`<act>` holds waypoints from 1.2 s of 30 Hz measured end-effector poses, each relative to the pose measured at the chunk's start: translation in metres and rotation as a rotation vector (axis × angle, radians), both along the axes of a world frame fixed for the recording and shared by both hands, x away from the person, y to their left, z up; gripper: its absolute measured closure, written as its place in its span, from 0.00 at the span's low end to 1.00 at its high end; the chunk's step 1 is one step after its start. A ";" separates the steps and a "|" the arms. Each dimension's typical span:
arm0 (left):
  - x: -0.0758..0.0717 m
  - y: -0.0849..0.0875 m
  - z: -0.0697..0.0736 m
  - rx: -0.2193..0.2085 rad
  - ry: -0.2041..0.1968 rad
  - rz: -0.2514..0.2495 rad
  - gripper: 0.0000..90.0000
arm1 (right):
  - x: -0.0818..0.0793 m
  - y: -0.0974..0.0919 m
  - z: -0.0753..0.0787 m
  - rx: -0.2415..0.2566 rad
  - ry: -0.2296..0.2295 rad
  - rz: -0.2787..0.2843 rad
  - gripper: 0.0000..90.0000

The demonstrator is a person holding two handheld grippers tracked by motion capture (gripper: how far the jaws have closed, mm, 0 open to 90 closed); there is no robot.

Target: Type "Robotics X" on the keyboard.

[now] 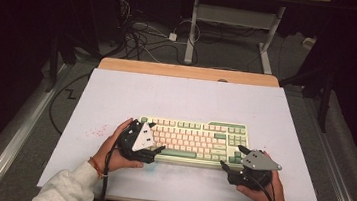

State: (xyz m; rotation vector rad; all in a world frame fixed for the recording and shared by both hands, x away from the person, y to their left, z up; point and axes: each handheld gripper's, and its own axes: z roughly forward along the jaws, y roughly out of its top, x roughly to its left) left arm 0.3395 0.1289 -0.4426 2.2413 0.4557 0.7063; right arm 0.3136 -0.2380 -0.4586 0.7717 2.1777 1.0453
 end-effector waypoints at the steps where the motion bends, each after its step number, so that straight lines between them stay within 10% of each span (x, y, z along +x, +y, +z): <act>1: -0.002 0.003 -0.001 0.000 -0.009 0.009 0.24 | 0.000 0.000 0.000 0.001 0.001 0.000 0.27; 23: -0.024 0.057 -0.025 0.023 0.062 0.111 0.23 | 0.010 0.015 0.011 0.044 0.039 0.096 0.95; 36: -0.030 0.064 -0.030 0.023 0.089 0.132 0.23 | 0.044 0.042 0.018 -0.017 0.111 0.107 1.00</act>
